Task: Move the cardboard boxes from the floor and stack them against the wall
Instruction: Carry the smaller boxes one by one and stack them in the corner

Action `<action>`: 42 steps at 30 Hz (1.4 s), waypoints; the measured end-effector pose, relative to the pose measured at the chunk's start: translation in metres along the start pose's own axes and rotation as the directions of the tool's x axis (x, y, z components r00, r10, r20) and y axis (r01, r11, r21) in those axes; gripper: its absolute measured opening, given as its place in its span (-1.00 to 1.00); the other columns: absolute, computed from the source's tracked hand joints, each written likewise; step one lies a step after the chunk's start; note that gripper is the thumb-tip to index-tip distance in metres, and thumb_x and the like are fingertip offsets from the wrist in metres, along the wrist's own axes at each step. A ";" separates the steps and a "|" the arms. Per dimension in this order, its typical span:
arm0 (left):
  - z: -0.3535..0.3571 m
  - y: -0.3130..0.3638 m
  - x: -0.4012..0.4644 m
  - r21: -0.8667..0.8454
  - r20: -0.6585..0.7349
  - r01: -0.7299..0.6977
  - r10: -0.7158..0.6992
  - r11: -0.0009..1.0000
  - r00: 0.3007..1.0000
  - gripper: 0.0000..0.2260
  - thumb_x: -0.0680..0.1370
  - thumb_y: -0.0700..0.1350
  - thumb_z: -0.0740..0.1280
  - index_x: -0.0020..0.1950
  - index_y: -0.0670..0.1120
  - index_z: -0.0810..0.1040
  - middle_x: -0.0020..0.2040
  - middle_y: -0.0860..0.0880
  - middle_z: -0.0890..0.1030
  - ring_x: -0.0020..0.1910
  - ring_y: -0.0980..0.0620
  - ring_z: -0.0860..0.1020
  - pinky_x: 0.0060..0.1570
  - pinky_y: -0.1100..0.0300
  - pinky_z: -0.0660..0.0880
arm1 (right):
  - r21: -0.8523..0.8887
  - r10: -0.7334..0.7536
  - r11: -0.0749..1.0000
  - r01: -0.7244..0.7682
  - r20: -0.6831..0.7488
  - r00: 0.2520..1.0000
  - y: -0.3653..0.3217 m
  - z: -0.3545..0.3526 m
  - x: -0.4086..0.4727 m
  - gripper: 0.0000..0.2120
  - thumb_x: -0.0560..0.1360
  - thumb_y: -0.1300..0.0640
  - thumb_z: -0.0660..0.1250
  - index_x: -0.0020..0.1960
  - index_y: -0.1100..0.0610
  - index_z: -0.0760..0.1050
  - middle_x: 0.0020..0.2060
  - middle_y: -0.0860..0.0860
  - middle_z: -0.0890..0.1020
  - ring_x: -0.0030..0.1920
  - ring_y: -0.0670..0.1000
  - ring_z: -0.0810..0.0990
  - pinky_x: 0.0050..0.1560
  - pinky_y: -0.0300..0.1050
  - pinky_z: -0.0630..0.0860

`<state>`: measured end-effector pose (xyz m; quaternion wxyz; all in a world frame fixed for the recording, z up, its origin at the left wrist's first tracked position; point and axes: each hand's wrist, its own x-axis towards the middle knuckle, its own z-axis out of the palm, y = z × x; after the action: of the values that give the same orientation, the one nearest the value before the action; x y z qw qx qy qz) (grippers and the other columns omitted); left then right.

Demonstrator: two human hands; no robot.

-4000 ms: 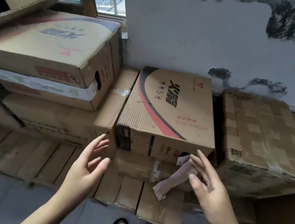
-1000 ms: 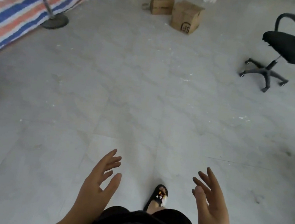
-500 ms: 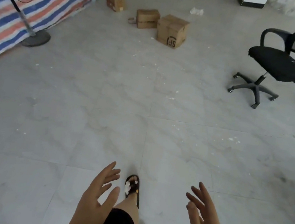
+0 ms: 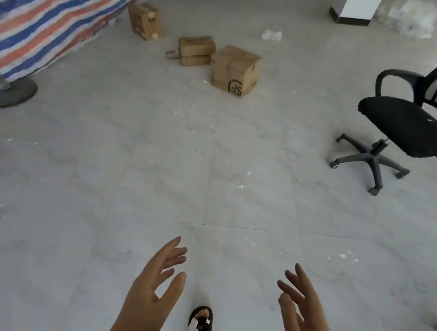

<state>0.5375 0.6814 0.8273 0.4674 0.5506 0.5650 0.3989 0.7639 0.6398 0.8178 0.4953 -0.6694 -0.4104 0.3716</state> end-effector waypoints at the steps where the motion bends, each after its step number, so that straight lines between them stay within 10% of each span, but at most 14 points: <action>1: 0.003 0.000 0.017 0.005 0.013 0.009 -0.009 1.000 1.000 -0.55 0.43 -0.05 0.26 0.21 0.41 0.37 0.14 0.30 0.56 0.16 0.25 0.54 0.10 0.45 0.43 | 0.004 0.013 1.000 -0.013 -0.004 1.000 -0.001 0.002 0.017 -0.28 0.49 0.39 0.26 0.11 -0.51 0.40 0.08 -0.33 0.58 0.05 -0.26 0.60 -0.06 -0.47 0.49; 25: 0.197 0.087 0.507 -0.027 -0.091 0.114 -0.116 0.993 0.989 -0.57 0.41 -0.05 0.26 0.19 0.39 0.41 0.11 0.34 0.55 0.10 0.30 0.55 0.00 0.52 0.42 | -0.046 0.088 0.995 -0.084 0.097 0.991 -0.051 -0.041 0.574 -0.52 0.51 0.34 0.26 0.24 -0.17 0.38 0.14 -0.12 0.57 0.02 -0.31 0.58 -0.12 -0.52 0.44; 37: 0.210 0.118 0.838 -0.039 -0.142 0.075 -0.080 0.996 0.987 -0.59 0.55 -0.30 0.24 0.25 0.16 0.38 0.11 0.09 0.59 0.11 0.28 0.54 -0.06 0.55 0.41 | -0.067 0.056 0.996 -0.050 0.087 0.995 -0.083 0.045 0.872 -0.52 0.52 0.30 0.27 0.25 -0.22 0.34 0.15 -0.14 0.56 0.06 -0.30 0.56 -0.09 -0.52 0.45; 42: 0.212 0.141 0.959 -0.001 -0.067 0.043 -0.043 0.999 0.997 -0.60 0.54 -0.18 0.25 0.27 0.25 0.38 0.14 0.33 0.52 0.14 0.31 0.52 0.00 0.55 0.39 | -0.031 0.059 0.998 -0.057 0.083 0.995 -0.112 0.080 0.983 -0.51 0.51 0.33 0.27 0.24 -0.19 0.36 0.15 -0.14 0.56 0.04 -0.29 0.58 -0.10 -0.51 0.46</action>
<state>0.8193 1.6331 0.8258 0.4564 0.5248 0.5922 0.4069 1.0515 1.5901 0.8180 0.4572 -0.6718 -0.4165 0.4078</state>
